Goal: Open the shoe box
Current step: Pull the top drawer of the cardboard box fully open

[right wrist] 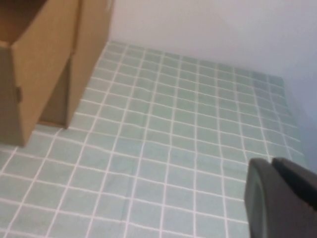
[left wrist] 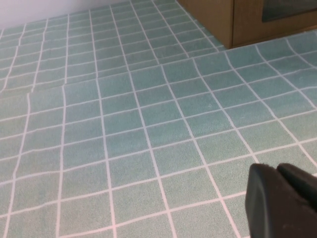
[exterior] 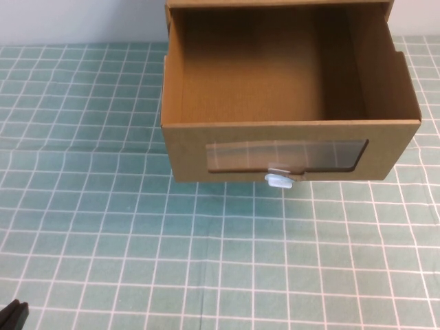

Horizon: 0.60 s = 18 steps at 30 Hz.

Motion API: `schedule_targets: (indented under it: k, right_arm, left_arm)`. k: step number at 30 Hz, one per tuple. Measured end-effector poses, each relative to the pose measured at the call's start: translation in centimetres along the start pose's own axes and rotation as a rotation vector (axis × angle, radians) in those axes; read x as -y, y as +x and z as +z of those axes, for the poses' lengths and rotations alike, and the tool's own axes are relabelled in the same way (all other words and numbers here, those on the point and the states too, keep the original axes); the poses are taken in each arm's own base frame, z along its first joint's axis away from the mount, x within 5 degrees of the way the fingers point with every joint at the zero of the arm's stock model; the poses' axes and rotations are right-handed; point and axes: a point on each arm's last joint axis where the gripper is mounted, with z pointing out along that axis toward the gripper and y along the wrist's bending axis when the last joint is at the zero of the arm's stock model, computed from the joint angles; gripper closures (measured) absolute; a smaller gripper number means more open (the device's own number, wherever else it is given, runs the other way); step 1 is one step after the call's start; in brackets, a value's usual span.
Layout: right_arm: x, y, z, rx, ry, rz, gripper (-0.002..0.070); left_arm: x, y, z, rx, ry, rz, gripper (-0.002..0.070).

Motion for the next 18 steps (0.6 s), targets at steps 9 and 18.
schedule_targets:
  k: [9,18]
  right_arm:
    - [0.6,-0.1,-3.1,0.155,0.115,0.323,0.0689]
    - [-1.1,-0.7,-3.0,0.309,0.006,0.451,0.0689]
  left_arm:
    - [0.0,0.0,0.0,0.000,0.000,0.000,0.0680]
    - [0.0,0.0,0.0,0.000,0.000,0.000,0.0680]
